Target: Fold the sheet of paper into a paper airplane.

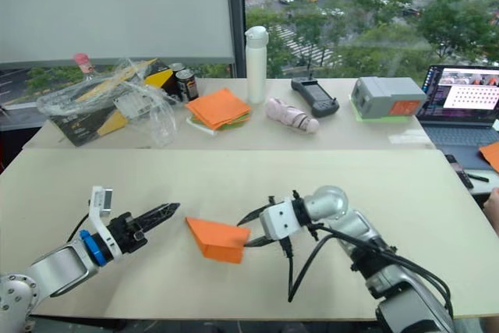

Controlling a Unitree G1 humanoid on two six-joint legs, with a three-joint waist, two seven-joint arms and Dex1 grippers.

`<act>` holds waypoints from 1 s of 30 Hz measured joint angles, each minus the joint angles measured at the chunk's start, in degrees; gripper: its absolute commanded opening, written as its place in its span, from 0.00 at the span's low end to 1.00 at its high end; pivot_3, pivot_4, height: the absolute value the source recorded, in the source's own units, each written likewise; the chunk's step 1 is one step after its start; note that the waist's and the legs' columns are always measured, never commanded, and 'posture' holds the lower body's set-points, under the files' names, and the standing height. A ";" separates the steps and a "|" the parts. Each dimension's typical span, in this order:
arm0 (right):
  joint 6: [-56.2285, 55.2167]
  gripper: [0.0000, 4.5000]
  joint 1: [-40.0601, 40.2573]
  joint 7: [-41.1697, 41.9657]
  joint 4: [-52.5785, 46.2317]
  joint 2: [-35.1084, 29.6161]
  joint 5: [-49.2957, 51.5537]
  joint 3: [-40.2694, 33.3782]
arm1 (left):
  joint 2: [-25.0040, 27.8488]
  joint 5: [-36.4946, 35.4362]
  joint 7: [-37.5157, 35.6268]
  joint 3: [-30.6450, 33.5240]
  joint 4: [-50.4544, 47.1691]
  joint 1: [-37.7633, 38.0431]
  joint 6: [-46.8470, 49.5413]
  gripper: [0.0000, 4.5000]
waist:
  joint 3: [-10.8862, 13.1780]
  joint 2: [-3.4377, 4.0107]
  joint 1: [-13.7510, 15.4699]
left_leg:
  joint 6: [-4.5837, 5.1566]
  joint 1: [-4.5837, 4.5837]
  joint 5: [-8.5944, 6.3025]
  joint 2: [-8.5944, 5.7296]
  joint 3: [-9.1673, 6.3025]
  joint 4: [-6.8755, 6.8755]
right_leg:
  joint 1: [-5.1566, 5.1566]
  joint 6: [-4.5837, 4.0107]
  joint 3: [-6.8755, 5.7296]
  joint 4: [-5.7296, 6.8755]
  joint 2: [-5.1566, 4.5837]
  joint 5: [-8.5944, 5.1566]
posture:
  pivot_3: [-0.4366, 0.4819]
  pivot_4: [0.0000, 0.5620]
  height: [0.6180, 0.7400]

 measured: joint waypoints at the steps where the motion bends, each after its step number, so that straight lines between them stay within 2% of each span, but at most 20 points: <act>1: 1.56 0.49 0.77 -0.04 -1.68 -0.49 0.25 -0.38 | 0.48 0.53 -0.77 -0.62 0.05 -0.78 0.42 0.64 | 0.00 0.00 -0.02 | 0.00 -0.01 0.00 0.00 0.00 0.00 | 0.00 0.00 0.00 0.00 0.00 0.00 | 0.48 0.27 1.00; 3: 4.09 0.49 2.26 -0.30 -4.57 -1.54 0.88 -1.26 | 1.19 1.93 -2.80 -1.82 0.44 -2.41 0.83 0.64 | 0.00 0.00 -0.02 | 0.02 0.00 -0.01 0.00 0.00 0.00 | 0.00 0.00 0.00 0.01 0.01 0.00 | 0.48 0.27 1.00; 4: 5.25 0.50 2.75 -0.60 -5.68 -1.93 0.95 -1.52 | 1.69 2.69 -3.89 -2.39 0.96 -3.08 1.06 0.52 | 0.00 0.00 -0.08 | 0.02 0.00 -0.01 0.00 0.00 -0.01 | -0.01 0.00 0.00 0.00 0.01 0.00 | 0.48 0.27 1.00; 11: 11.20 0.50 6.44 -2.58 -11.86 -3.69 1.00 -3.54 | 4.45 9.76 -12.78 -5.14 5.19 -7.67 2.25 0.01 | 0.00 0.00 -0.12 | 0.03 0.00 -0.01 0.00 0.00 -0.01 | -0.01 0.00 0.00 0.00 0.03 0.00 | 0.48 0.27 1.00; 21: 14.36 0.50 9.70 -6.64 -15.95 -4.03 0.52 -4.90 | 6.19 25.76 -26.99 -14.67 11.45 -14.94 2.12 0.01 | 0.00 0.00 -0.01 | 0.03 -0.03 -0.01 -0.02 0.01 0.01 | -0.01 0.00 -0.01 -0.01 0.02 0.00 | 0.48 0.27 1.00; 30: 12.87 0.50 12.74 -8.47 -16.22 -5.57 -1.68 -5.47 | 4.51 35.88 -35.09 -20.01 15.19 -16.93 1.47 0.01 | 0.00 -0.01 -0.23 | 0.05 -0.02 -0.02 -0.01 0.01 0.02 | -0.01 0.00 -0.01 0.04 0.04 0.00 | 0.48 0.27 1.00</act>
